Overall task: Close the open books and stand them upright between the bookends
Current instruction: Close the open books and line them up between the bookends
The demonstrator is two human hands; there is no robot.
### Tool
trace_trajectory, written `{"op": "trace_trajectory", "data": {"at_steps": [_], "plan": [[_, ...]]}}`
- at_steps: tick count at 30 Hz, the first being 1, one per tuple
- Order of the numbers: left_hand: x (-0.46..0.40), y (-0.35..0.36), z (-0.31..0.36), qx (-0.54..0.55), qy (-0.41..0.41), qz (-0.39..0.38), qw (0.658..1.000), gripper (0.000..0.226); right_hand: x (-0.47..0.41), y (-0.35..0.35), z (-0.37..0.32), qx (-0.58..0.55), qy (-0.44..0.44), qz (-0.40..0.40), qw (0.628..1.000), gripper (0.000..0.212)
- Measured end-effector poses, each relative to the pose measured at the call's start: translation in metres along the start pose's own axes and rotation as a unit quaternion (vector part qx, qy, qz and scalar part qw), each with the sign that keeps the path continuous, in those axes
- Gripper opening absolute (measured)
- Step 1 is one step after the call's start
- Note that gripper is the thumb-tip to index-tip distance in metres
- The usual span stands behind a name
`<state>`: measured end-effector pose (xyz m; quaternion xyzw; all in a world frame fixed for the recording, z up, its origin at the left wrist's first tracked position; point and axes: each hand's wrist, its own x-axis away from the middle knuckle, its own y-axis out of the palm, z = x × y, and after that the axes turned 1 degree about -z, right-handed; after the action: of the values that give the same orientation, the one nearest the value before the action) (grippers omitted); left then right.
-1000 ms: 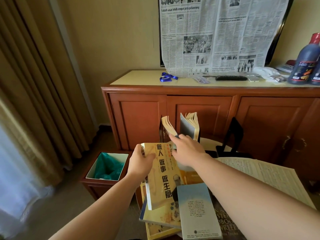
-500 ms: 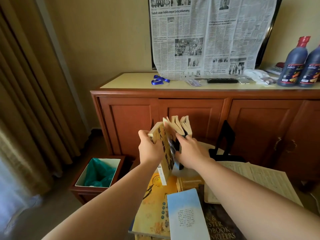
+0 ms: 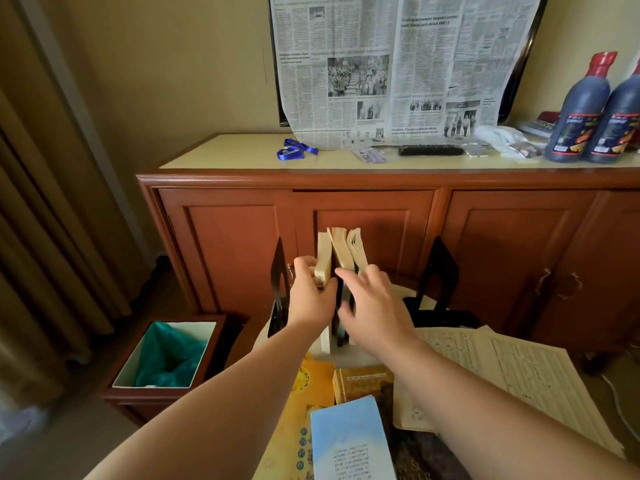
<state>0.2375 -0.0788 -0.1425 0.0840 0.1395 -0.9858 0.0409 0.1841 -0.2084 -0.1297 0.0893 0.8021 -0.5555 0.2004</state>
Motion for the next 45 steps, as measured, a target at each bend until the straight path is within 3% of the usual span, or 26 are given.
{"op": "trace_trajectory", "data": {"at_steps": [3,9,13,23,26,30,32,36,40,42,45], "plan": [[-0.001,-0.001,-0.013,-0.023,0.001,-0.066,0.998,0.049,0.0,0.004,0.008,-0.012,-0.002,0.054,0.998,0.061],[0.0,-0.021,-0.019,-0.01,-0.011,-0.207,0.978,0.08,-0.004,0.006,0.015,-0.053,-0.015,0.036,0.998,0.058],[0.002,-0.023,-0.023,0.005,-0.027,-0.241,0.97,0.089,-0.005,0.004,0.015,-0.065,-0.031,0.032,0.997,0.056],[-0.004,-0.014,-0.026,-0.045,-0.012,-0.265,0.963,0.087,-0.023,0.0,0.01,0.026,0.009,0.022,0.999,0.049],[0.001,-0.024,-0.031,-0.123,-0.032,-0.258,0.958,0.08,-0.023,0.001,0.008,0.022,0.013,0.033,0.999,0.046],[0.015,-0.061,-0.054,-0.316,-0.075,-0.188,0.927,0.05,-0.021,0.002,0.005,0.002,0.019,0.037,0.999,0.048],[0.027,-0.08,-0.066,-0.391,-0.113,-0.165,0.899,0.062,-0.019,0.003,0.003,0.007,0.025,0.032,0.999,0.049],[0.049,-0.094,-0.079,-0.457,-0.192,-0.196,0.846,0.119,-0.016,0.005,-0.006,0.019,0.027,0.02,0.999,0.052],[0.058,-0.098,-0.074,-0.516,-0.2,-0.206,0.807,0.132,-0.014,0.003,-0.012,0.031,0.028,0.0,0.999,0.057],[0.058,-0.1,-0.071,-0.51,-0.193,-0.172,0.82,0.129,-0.013,0.002,-0.013,0.037,0.025,-0.009,0.999,0.058],[0.055,-0.106,-0.061,-0.412,-0.209,-0.125,0.878,0.112,-0.013,-0.001,-0.012,0.037,0.028,-0.016,0.999,0.059]]}}
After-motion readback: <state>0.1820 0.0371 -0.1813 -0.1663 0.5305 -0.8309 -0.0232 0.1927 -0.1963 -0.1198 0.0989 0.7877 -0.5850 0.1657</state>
